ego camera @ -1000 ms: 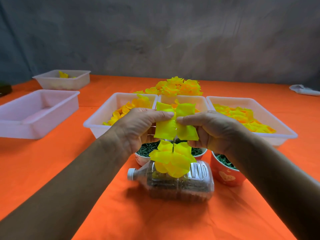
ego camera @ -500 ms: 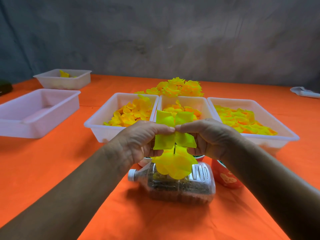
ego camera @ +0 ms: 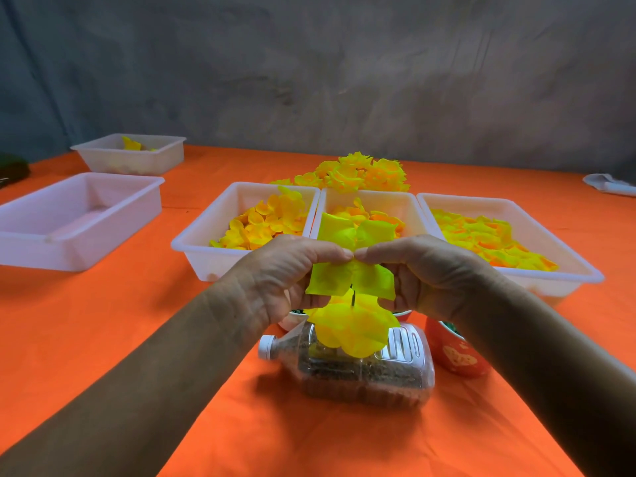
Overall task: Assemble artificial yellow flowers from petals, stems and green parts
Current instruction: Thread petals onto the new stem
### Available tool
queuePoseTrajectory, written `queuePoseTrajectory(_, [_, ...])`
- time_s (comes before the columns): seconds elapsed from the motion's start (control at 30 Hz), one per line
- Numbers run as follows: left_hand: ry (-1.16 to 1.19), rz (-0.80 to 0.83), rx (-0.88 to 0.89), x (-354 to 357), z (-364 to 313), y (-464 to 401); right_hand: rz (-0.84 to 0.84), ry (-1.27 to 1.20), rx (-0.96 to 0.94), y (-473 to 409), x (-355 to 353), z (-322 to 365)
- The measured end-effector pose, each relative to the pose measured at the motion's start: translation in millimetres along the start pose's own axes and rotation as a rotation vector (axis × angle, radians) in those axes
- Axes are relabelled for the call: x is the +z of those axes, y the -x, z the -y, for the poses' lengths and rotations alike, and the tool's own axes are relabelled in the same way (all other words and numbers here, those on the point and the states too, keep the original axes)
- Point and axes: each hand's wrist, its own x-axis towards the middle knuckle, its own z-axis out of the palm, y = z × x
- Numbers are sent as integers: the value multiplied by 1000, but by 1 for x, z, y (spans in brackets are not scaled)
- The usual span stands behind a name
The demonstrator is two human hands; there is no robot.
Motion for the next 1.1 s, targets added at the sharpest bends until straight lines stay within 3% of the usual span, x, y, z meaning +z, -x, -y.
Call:
queuePoseTrajectory(0.57, [-66, -93, -60, 7, 3, 0, 7, -89, 27, -3, -3, -9])
queuePoseTrajectory(1.1, [-114, -60, 1, 4, 1, 3, 131, -160, 13, -7, -6, -13])
